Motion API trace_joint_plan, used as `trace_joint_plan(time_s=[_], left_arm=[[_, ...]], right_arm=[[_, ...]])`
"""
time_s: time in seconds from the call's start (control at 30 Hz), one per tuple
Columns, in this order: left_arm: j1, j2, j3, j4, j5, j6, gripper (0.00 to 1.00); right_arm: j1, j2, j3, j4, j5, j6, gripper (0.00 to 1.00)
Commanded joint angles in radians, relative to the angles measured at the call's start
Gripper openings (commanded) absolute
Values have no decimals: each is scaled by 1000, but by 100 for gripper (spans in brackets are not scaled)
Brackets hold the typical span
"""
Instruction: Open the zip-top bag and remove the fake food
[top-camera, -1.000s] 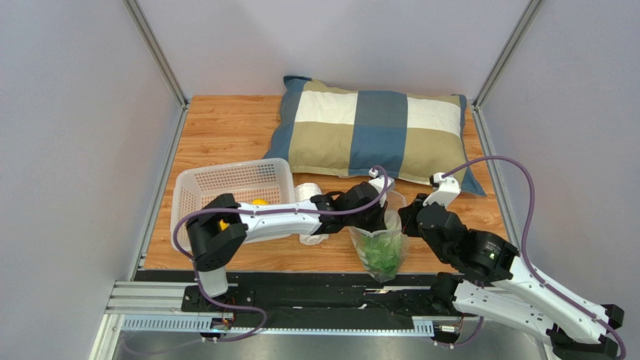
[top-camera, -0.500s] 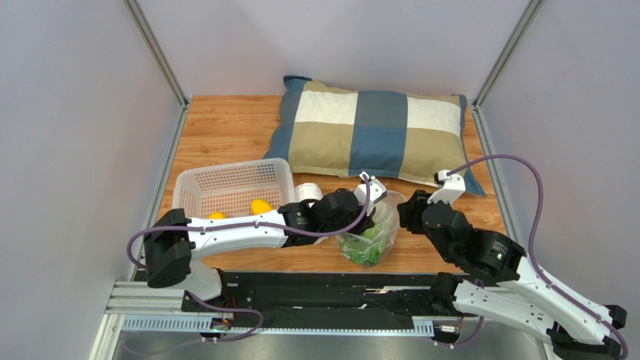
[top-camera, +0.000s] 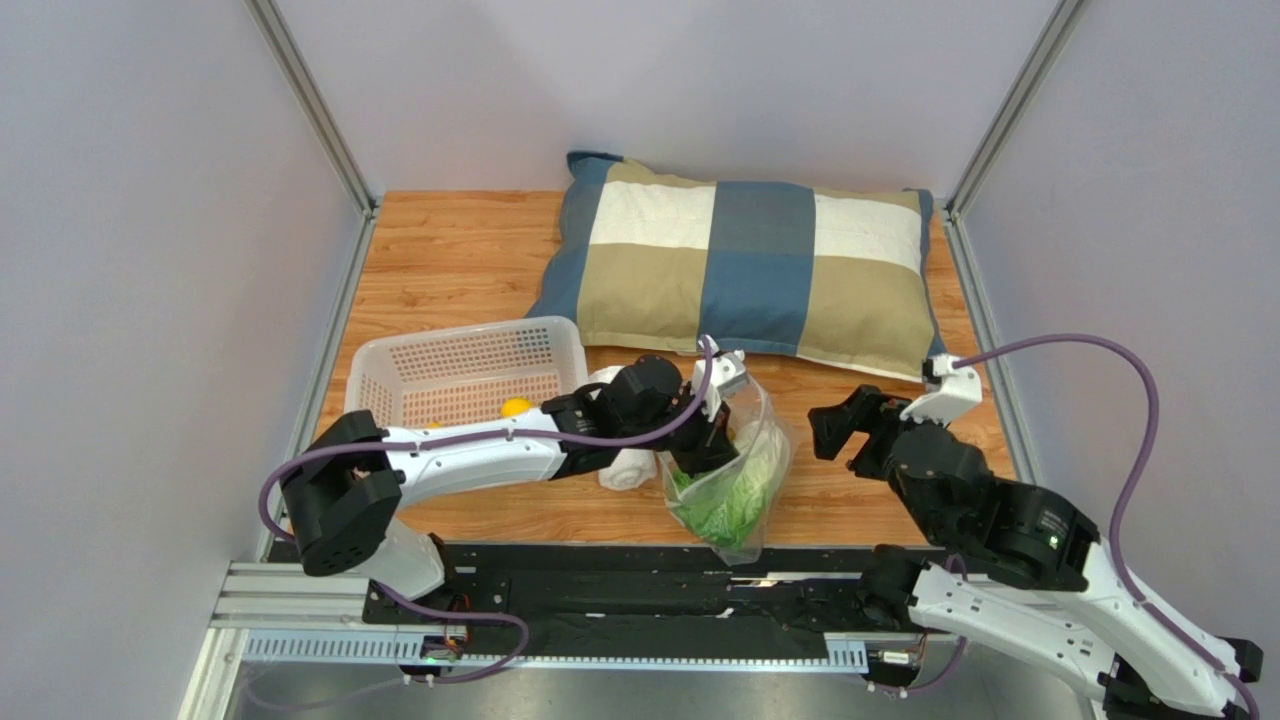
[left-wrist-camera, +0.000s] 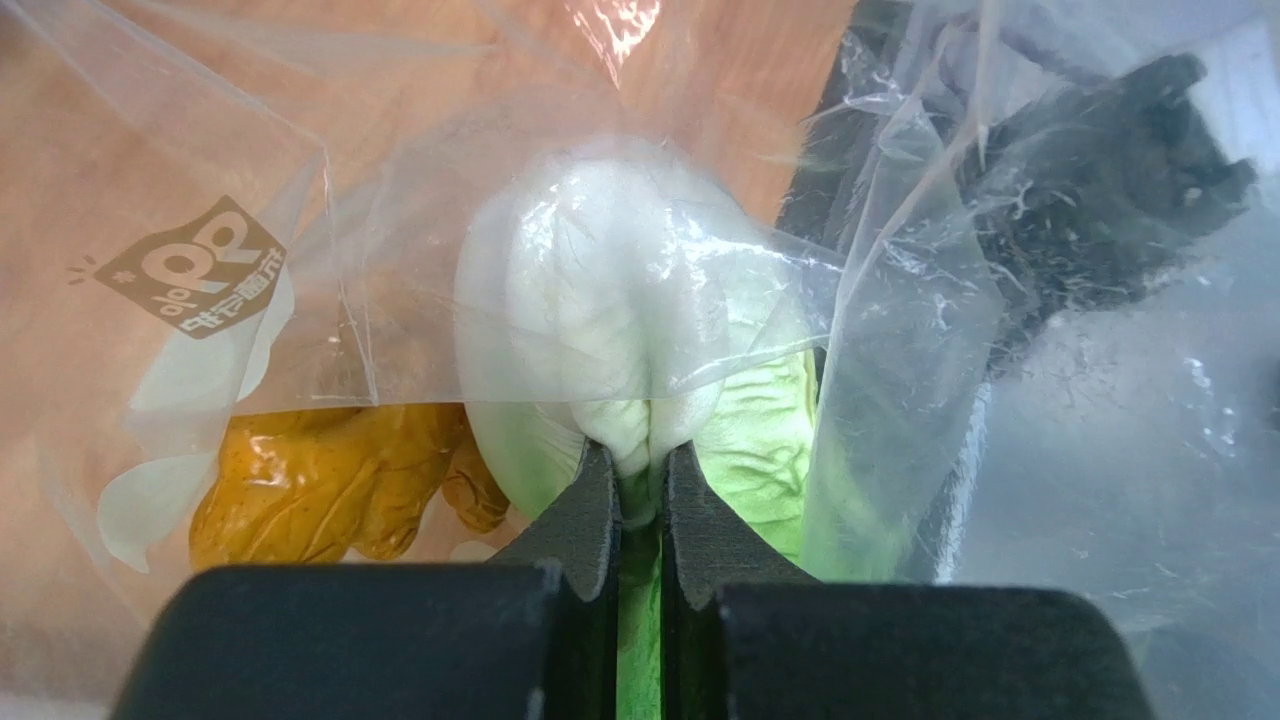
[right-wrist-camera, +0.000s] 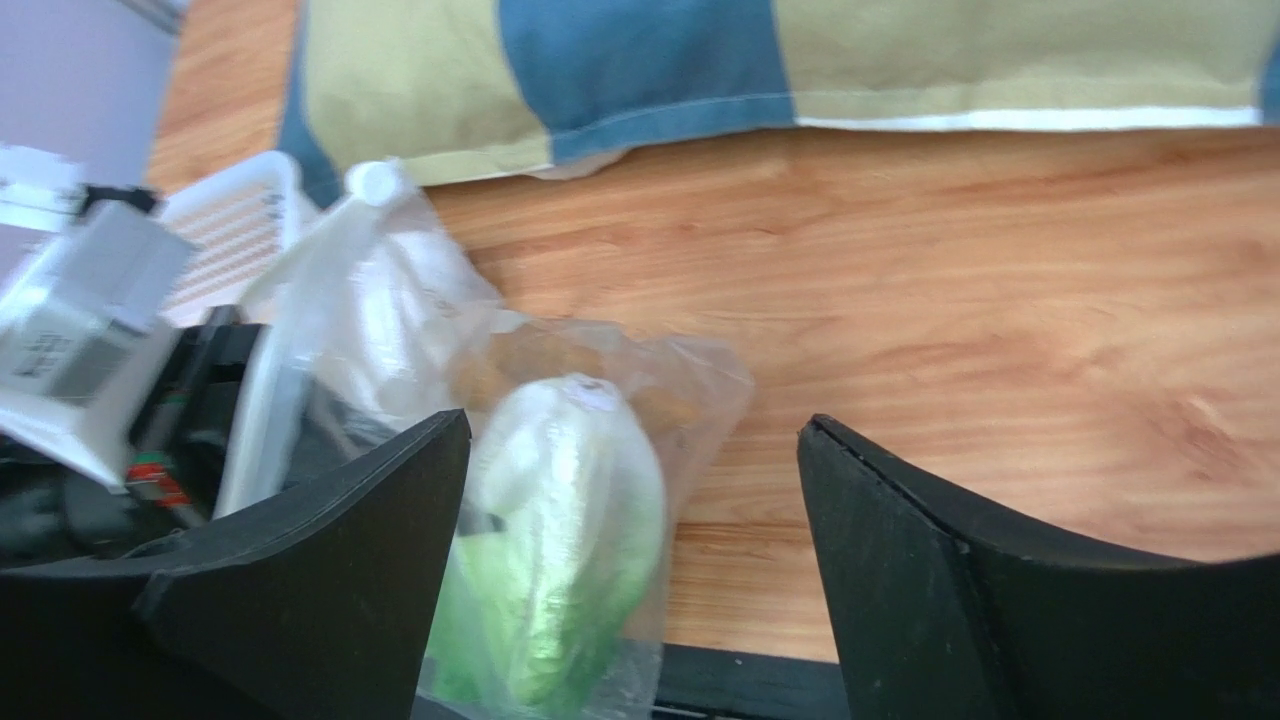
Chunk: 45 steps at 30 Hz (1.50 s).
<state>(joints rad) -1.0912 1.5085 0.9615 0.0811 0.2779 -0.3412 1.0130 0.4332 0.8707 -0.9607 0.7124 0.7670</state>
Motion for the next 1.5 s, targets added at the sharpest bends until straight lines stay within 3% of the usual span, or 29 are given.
trace_joint_plan(time_s=[0.0, 0.1, 0.2, 0.23, 0.33, 0.5, 0.7, 0.73, 0.77, 0.83, 0.9, 0.93, 1.03, 1.23, 1.33, 1.47], left_arm=[[50, -80, -32, 180, 211, -51, 0], [73, -123, -82, 221, 230, -65, 0], [74, -163, -128, 255, 231, -71, 0], [76, -171, -138, 255, 224, -70, 0], [76, -171, -144, 258, 221, -79, 0], [76, -156, -135, 276, 222, -93, 0], [76, -140, -121, 293, 227, -105, 0], [76, -139, -122, 298, 231, -111, 0], [76, -137, -122, 305, 233, -111, 0], [76, -131, -119, 301, 231, -113, 0], [76, -126, -118, 296, 230, -111, 0], [76, -123, -121, 290, 230, -111, 0], [76, -120, -129, 283, 225, -114, 0], [76, -152, -173, 229, 158, -131, 0], [76, -191, -162, 66, 11, -163, 0], [76, -261, -188, -38, -167, -196, 0]], right_arm=[[-2, 130, 60, -131, 151, 148, 86], [-59, 179, 31, -118, 187, 157, 95], [-288, 203, -41, 75, -108, 51, 96], [-441, 213, -68, 132, -345, 7, 94], [-595, 181, -154, 258, -586, 2, 92], [-642, 154, -249, 379, -764, 78, 95], [-642, 90, -381, 485, -823, 260, 92], [-642, 82, -410, 491, -814, 281, 89], [-642, 73, -420, 494, -803, 299, 78], [-642, 44, -435, 499, -782, 328, 67], [-642, 27, -434, 499, -762, 337, 43], [-642, 26, -430, 496, -751, 341, 26], [-642, 32, -429, 465, -684, 338, 0], [-656, 73, -400, 387, -518, 292, 0], [-715, 94, -400, 376, -470, 263, 0], [-813, 148, -427, 410, -518, 203, 0]])
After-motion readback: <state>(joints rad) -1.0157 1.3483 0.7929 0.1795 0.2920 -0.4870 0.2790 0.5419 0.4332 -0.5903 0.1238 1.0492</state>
